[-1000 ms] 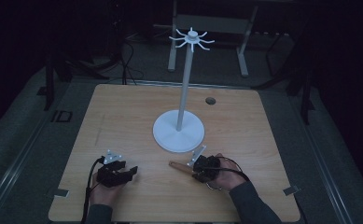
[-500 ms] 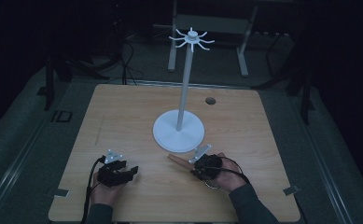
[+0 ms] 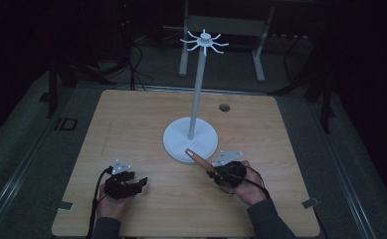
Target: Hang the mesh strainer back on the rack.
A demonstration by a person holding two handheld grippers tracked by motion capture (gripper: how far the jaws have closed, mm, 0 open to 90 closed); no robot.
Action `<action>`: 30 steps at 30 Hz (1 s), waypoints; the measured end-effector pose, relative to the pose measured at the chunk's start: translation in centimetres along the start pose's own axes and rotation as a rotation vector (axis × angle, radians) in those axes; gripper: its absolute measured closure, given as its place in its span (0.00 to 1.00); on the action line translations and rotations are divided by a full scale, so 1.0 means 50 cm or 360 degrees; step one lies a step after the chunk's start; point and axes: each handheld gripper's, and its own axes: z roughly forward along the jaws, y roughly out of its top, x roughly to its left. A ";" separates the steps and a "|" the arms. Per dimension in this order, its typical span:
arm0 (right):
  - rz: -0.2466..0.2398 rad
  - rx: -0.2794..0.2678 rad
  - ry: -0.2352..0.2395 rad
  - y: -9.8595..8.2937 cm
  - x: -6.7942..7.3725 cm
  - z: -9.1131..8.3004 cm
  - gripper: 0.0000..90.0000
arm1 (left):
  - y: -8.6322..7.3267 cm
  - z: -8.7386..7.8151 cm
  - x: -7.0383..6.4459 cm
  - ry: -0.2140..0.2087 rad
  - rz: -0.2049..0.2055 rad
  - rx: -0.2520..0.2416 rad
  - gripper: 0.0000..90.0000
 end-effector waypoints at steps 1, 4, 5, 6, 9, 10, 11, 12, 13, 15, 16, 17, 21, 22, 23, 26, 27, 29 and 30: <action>0.0020 -0.0031 -0.0010 -0.001 -0.002 -0.005 0.77 | -0.001 0.000 0.001 0.0000 -0.0002 0.0002 0.46; 0.0080 -0.0107 -0.0032 -0.002 -0.011 -0.017 0.77 | -0.004 -0.003 0.003 -0.0001 -0.0014 -0.0004 0.46; 0.0092 -0.0128 -0.0042 -0.002 -0.014 -0.021 0.77 | -0.004 -0.004 0.003 -0.0001 -0.0017 -0.0004 0.46; 0.0107 -0.0151 -0.0047 -0.002 -0.017 -0.024 0.77 | -0.004 -0.004 0.003 -0.0001 -0.0017 -0.0004 0.46; 0.0142 -0.0204 -0.0072 -0.002 -0.021 -0.034 0.77 | -0.003 -0.003 0.000 -0.0005 -0.0007 -0.0002 0.46; 0.0150 -0.0224 -0.0078 -0.002 -0.022 -0.037 0.77 | -0.003 -0.002 0.000 -0.0003 -0.0004 -0.0002 0.46; 0.0164 -0.0238 -0.0084 -0.003 -0.023 -0.041 0.77 | -0.003 -0.001 -0.001 -0.0002 -0.0004 -0.0002 0.46; 0.0166 -0.0254 -0.0087 -0.003 -0.024 -0.043 0.77 | -0.003 -0.001 -0.002 -0.0004 -0.0008 -0.0005 0.46; 0.0170 -0.0263 -0.0092 -0.004 -0.025 -0.046 0.77 | -0.003 0.000 -0.002 -0.0006 -0.0008 -0.0006 0.46; 0.0177 -0.0268 -0.0100 -0.003 -0.025 -0.049 0.77 | -0.003 -0.001 -0.001 -0.0005 -0.0006 -0.0003 0.46; 0.0188 -0.0283 -0.0112 -0.003 -0.028 -0.053 0.77 | -0.003 -0.001 -0.001 -0.0003 -0.0003 -0.0003 0.46; 0.0191 -0.0291 -0.0118 -0.003 -0.030 -0.055 0.77 | -0.003 -0.001 -0.001 -0.0002 -0.0002 -0.0001 0.46; 0.0235 -0.0339 -0.0130 -0.002 -0.038 -0.063 0.77 | -0.005 -0.003 0.000 -0.0001 -0.0003 -0.0003 0.46; 0.0242 -0.0346 -0.0131 -0.001 -0.039 -0.064 0.77 | -0.005 -0.003 0.000 -0.0002 -0.0007 -0.0003 0.46; 0.0246 -0.0352 -0.0129 -0.001 -0.040 -0.065 0.77 | -0.005 -0.003 0.000 -0.0004 -0.0008 -0.0003 0.46; 0.0256 -0.0376 -0.0149 0.001 -0.042 -0.069 0.77 | -0.005 -0.004 0.000 0.0000 -0.0008 -0.0004 0.46; 0.0262 -0.0388 -0.0153 0.002 -0.042 -0.071 0.77 | -0.005 -0.003 0.000 0.0000 -0.0010 -0.0005 0.46; 0.0285 -0.0417 -0.0162 0.003 -0.045 -0.075 0.77 | -0.006 -0.003 0.000 0.0000 -0.0012 -0.0009 0.46; 0.0297 -0.0432 -0.0163 0.003 -0.047 -0.078 0.77 | -0.006 -0.004 0.000 -0.0001 -0.0012 -0.0010 0.46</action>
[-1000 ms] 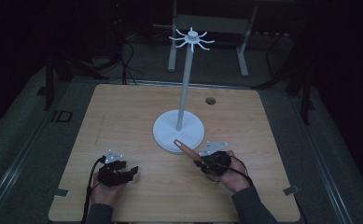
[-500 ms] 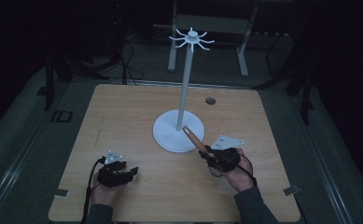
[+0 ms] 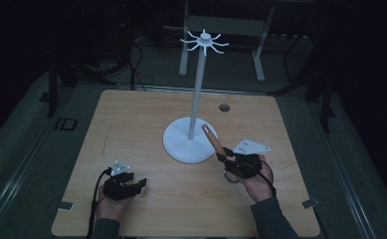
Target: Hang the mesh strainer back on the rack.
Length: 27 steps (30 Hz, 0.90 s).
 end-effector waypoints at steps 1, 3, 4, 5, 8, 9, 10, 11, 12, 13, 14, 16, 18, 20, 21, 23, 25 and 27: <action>0.0005 -0.0011 0.0000 0.002 -0.003 -0.001 0.77 | 0.000 0.000 0.000 0.0001 0.0003 0.0001 0.46; 0.0015 -0.0023 -0.0008 0.005 -0.005 -0.004 0.77 | -0.001 -0.001 0.001 0.0002 0.0007 0.0002 0.46; 0.0009 -0.0028 -0.0012 0.006 -0.007 -0.005 0.77 | -0.001 -0.002 0.001 0.0002 0.0002 0.0002 0.46; 0.0016 -0.0034 -0.0013 0.007 -0.008 -0.006 0.77 | -0.002 -0.002 0.001 0.0001 0.0000 0.0003 0.46; 0.0034 -0.0057 -0.0024 0.011 -0.010 -0.009 0.77 | -0.002 -0.002 0.001 0.0002 0.0001 0.0003 0.46; 0.0042 -0.0066 -0.0031 0.012 -0.010 -0.010 0.77 | -0.001 -0.002 0.001 0.0002 0.0002 0.0003 0.46; 0.0042 -0.0078 -0.0033 0.014 -0.010 -0.011 0.77 | -0.001 -0.002 0.001 0.0002 0.0002 0.0002 0.46; 0.0046 -0.0090 -0.0036 0.016 -0.010 -0.012 0.77 | -0.001 -0.001 0.001 0.0002 0.0004 0.0001 0.46; 0.0048 -0.0096 -0.0038 0.018 -0.010 -0.013 0.77 | -0.001 -0.001 0.001 0.0003 0.0005 0.0001 0.46; 0.0045 -0.0104 -0.0041 0.020 -0.011 -0.014 0.77 | -0.001 -0.001 0.001 -0.0001 0.0000 0.0002 0.46; 0.0051 -0.0114 -0.0047 0.023 -0.011 -0.015 0.77 | -0.001 -0.001 0.001 0.0000 -0.0001 0.0003 0.46; 0.0061 -0.0130 -0.0048 0.026 -0.012 -0.016 0.77 | -0.001 -0.002 0.000 0.0003 0.0002 0.0005 0.46; 0.0073 -0.0150 -0.0050 0.031 -0.013 -0.018 0.77 | -0.002 -0.003 0.001 0.0003 0.0002 0.0003 0.46; 0.0075 -0.0164 -0.0050 0.035 -0.013 -0.018 0.77 | -0.003 -0.004 0.002 0.0003 -0.0001 0.0003 0.46; 0.0074 -0.0167 -0.0052 0.037 -0.013 -0.018 0.77 | -0.003 -0.005 0.003 0.0006 -0.0001 0.0003 0.46; 0.0081 -0.0179 -0.0056 0.040 -0.014 -0.018 0.77 | -0.003 -0.005 0.004 0.0008 0.0002 0.0004 0.46; 0.0088 -0.0189 -0.0055 0.045 -0.014 -0.019 0.77 | -0.003 -0.004 0.003 0.0004 -0.0002 0.0003 0.46; 0.0091 -0.0197 -0.0055 0.049 -0.014 -0.020 0.77 | -0.003 -0.004 0.002 0.0003 -0.0003 0.0004 0.46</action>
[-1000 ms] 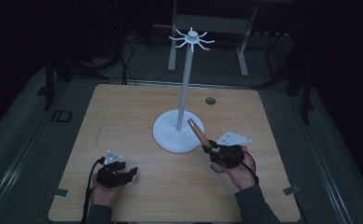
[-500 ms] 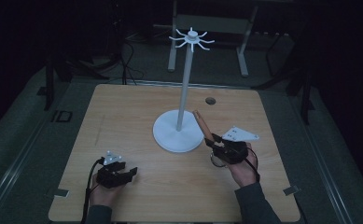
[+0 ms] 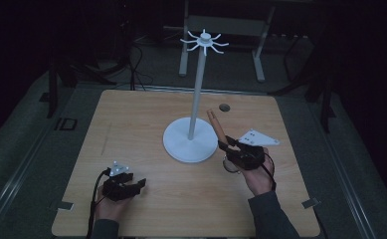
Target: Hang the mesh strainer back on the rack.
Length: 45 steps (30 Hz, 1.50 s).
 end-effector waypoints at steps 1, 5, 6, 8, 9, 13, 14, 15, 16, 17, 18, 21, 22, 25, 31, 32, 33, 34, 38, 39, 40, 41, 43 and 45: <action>0.0000 -0.0004 -0.0004 0.001 0.000 0.000 0.77 | 0.000 0.000 0.000 0.0000 0.0001 -0.0001 0.46; 0.0010 -0.0018 -0.0009 0.005 0.000 0.000 0.77 | 0.000 -0.001 -0.001 0.0005 0.0002 -0.0003 0.46; 0.0012 -0.0020 -0.0009 0.006 -0.001 0.000 0.77 | 0.000 -0.002 -0.001 0.0005 0.0000 -0.0004 0.46; 0.0015 -0.0022 -0.0009 0.007 -0.001 0.000 0.77 | 0.000 -0.002 -0.002 0.0007 0.0004 -0.0004 0.46; 0.0016 -0.0024 -0.0012 0.008 0.000 0.000 0.77 | 0.000 -0.002 -0.002 0.0007 0.0004 -0.0004 0.46; 0.0014 -0.0038 -0.0017 0.013 0.000 0.000 0.77 | 0.000 -0.003 -0.002 0.0009 0.0003 -0.0004 0.46; 0.0015 -0.0038 -0.0019 0.015 0.001 0.000 0.77 | 0.000 -0.003 -0.001 0.0009 0.0002 -0.0007 0.46; 0.0012 -0.0042 -0.0020 0.017 0.000 0.000 0.77 | -0.001 -0.004 0.000 0.0008 0.0002 -0.0007 0.46; 0.0014 -0.0046 -0.0021 0.018 0.001 0.000 0.77 | -0.001 -0.004 0.000 0.0008 0.0001 -0.0008 0.46; 0.0015 -0.0054 -0.0027 0.020 0.001 0.000 0.77 | -0.001 -0.005 0.000 0.0009 -0.0003 -0.0013 0.46; 0.0021 -0.0062 -0.0028 0.021 0.001 -0.001 0.77 | -0.001 -0.005 -0.001 0.0008 -0.0006 -0.0016 0.46; 0.0030 -0.0079 -0.0029 0.025 0.002 0.000 0.77 | -0.001 -0.005 -0.001 0.0008 0.0000 -0.0018 0.46; 0.0029 -0.0080 -0.0031 0.026 0.002 0.001 0.77 | -0.001 -0.005 -0.001 0.0008 -0.0001 -0.0016 0.46; 0.0030 -0.0091 -0.0033 0.030 0.002 0.002 0.77 | -0.001 -0.005 -0.001 0.0012 -0.0002 -0.0018 0.46; 0.0040 -0.0109 -0.0043 0.034 0.000 -0.001 0.77 | -0.001 -0.006 -0.002 0.0013 0.0002 -0.0020 0.46; 0.0041 -0.0112 -0.0043 0.035 0.000 -0.001 0.77 | -0.001 -0.006 -0.002 0.0013 0.0003 -0.0020 0.46; 0.0044 -0.0115 -0.0047 0.036 0.000 -0.002 0.77 | -0.001 -0.006 -0.002 0.0013 0.0000 -0.0022 0.46; 0.0043 -0.0119 -0.0051 0.037 -0.001 -0.002 0.77 | -0.001 -0.007 -0.002 0.0013 0.0002 -0.0023 0.46; 0.0052 -0.0140 -0.0053 0.043 -0.002 -0.001 0.77 | -0.001 -0.008 0.000 0.0017 0.0000 -0.0028 0.46; 0.0054 -0.0140 -0.0052 0.045 -0.002 0.000 0.77 | -0.001 -0.008 0.000 0.0017 -0.0002 -0.0030 0.46; 0.0056 -0.0143 -0.0052 0.046 -0.001 0.000 0.77 | -0.001 -0.008 -0.001 0.0016 -0.0004 -0.0032 0.46; 0.0057 -0.0148 -0.0048 0.048 0.000 0.001 0.77 | 0.000 -0.008 -0.001 0.0016 -0.0005 -0.0032 0.46; 0.0051 -0.0148 -0.0047 0.051 0.001 0.001 0.77 | 0.000 -0.007 -0.001 0.0021 -0.0004 -0.0034 0.46; 0.0046 -0.0153 -0.0047 0.054 0.002 0.002 0.77 | 0.001 -0.007 -0.002 0.0022 0.0003 -0.0035 0.46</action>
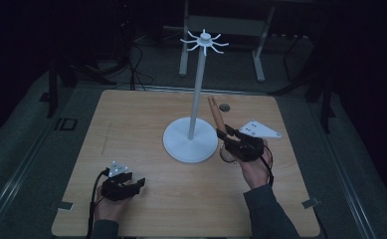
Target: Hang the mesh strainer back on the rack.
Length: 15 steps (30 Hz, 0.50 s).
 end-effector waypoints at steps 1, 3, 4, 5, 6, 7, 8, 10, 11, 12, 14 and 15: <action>0.0001 -0.0001 -0.0001 0.001 0.000 0.000 0.77 | 0.000 0.000 0.000 -0.0001 0.0004 0.0000 0.46; 0.0007 -0.0007 -0.0005 0.003 0.000 -0.001 0.77 | 0.000 0.001 -0.001 -0.0001 0.0005 0.0001 0.46; 0.0008 -0.0012 -0.0008 0.004 0.000 -0.001 0.77 | 0.000 0.001 -0.001 -0.0002 0.0007 0.0001 0.46; 0.0010 -0.0014 -0.0009 0.005 -0.001 -0.001 0.77 | 0.000 0.001 -0.001 -0.0002 0.0006 0.0001 0.46; 0.0011 -0.0018 -0.0011 0.006 -0.001 -0.001 0.77 | 0.000 0.001 0.000 -0.0002 0.0005 0.0000 0.46; 0.0014 -0.0018 -0.0011 0.007 -0.001 -0.001 0.77 | 0.000 0.000 0.000 -0.0002 0.0004 -0.0002 0.46; 0.0012 -0.0019 -0.0012 0.008 -0.001 -0.001 0.77 | 0.000 0.000 0.000 -0.0002 0.0004 -0.0003 0.46; 0.0018 -0.0023 -0.0009 0.010 -0.001 0.000 0.77 | 0.000 0.000 0.000 -0.0001 0.0002 -0.0004 0.46; 0.0018 -0.0027 -0.0010 0.010 -0.002 0.001 0.77 | 0.001 0.000 0.000 0.0000 0.0003 -0.0004 0.46; 0.0022 -0.0028 -0.0009 0.011 -0.001 0.001 0.77 | 0.001 0.000 0.000 -0.0001 0.0003 -0.0004 0.46; 0.0024 -0.0035 -0.0009 0.013 -0.001 0.001 0.77 | 0.001 0.000 0.000 -0.0004 0.0005 -0.0005 0.46; 0.0027 -0.0041 -0.0010 0.014 -0.001 0.002 0.77 | 0.001 0.000 0.000 -0.0004 0.0007 -0.0006 0.46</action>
